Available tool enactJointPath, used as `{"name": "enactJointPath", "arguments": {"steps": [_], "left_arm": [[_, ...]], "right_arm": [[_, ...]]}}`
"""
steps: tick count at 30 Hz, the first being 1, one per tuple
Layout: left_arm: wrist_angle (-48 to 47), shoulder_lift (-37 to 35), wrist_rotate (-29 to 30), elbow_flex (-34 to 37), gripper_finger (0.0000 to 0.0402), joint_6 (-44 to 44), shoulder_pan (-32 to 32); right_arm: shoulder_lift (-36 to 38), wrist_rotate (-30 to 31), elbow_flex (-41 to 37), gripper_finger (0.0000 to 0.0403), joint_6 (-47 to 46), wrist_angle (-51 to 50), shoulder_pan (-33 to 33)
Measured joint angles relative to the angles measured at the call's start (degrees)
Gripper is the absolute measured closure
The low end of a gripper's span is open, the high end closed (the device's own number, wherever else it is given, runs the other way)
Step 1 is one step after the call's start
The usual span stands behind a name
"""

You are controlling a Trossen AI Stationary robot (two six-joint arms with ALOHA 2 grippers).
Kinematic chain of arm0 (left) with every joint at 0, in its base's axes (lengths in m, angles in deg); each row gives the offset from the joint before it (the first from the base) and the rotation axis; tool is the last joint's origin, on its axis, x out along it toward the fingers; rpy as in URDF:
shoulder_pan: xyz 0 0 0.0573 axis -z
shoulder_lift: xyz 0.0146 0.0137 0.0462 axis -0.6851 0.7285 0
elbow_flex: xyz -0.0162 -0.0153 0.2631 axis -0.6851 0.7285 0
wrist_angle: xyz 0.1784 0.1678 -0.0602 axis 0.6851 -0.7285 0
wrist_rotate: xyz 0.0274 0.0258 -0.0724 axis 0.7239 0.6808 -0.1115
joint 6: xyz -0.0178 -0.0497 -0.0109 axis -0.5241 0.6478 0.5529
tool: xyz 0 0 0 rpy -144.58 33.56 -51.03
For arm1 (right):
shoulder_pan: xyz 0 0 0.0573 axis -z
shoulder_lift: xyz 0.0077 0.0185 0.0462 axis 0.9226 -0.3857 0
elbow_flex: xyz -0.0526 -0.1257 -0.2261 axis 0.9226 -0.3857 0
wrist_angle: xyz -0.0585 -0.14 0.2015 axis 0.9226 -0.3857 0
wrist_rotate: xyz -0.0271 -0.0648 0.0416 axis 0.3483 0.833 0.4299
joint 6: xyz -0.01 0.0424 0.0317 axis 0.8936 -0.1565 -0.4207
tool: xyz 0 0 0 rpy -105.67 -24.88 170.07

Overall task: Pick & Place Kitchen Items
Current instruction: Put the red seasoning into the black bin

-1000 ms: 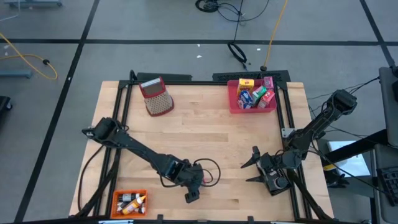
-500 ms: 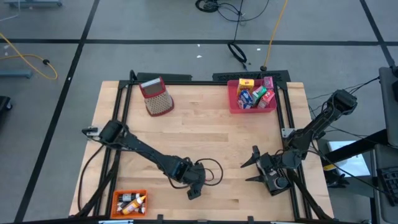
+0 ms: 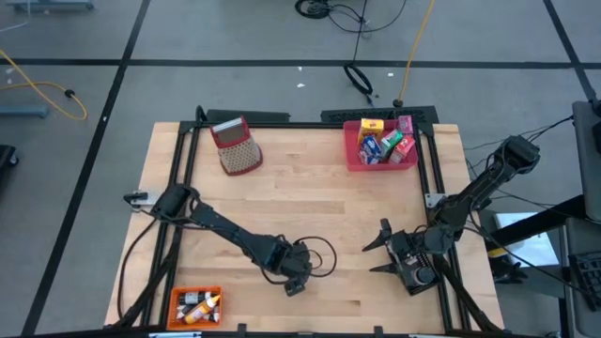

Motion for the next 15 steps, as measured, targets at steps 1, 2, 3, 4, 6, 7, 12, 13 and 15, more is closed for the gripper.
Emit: {"name": "enactJointPath", "arguments": {"steps": [1,2,3,4,6,7,12,13,15], "left_arm": [[0.2,-0.1,-0.1,0.0,0.0058,0.1,-0.1],[0.2,-0.2,-0.1,0.0,0.0064,0.1,-0.1],[0.1,-0.3,-0.1,0.0,0.0071,0.1,-0.2],[0.0,-0.4,-0.4,0.0,0.008,0.1,-0.2],[-0.1,-0.4,-1.3,0.0,0.0101,0.1,-0.2],[-0.2,-0.4,-1.8,0.0,0.0113,0.1,-0.2],[-0.3,-0.4,-3.1,0.0,0.0183,0.0,-0.3],[-0.2,-0.4,-3.6,0.0,0.0197,-0.2,-0.3],[-0.2,-0.5,-4.0,0.0,0.0223,-0.9,-0.3]], "right_arm": [[0.0,0.0,0.0,0.014,0.0,-0.1,0.0],[0.0,0.0,0.0,0.014,0.0,-0.1,0.0],[0.0,0.0,0.0,0.014,0.0,-0.2,0.0],[0.0,0.0,0.0,0.014,0.0,-0.2,0.0],[0.0,0.0,0.0,0.014,0.0,-0.3,0.0],[0.0,0.0,0.0,0.014,0.0,-0.4,0.0],[0.0,0.0,0.0,0.014,0.0,-0.9,0.0],[0.0,0.0,0.0,0.014,0.0,-0.9,0.0],[0.0,0.0,0.0,0.014,0.0,-0.9,0.0]]}}
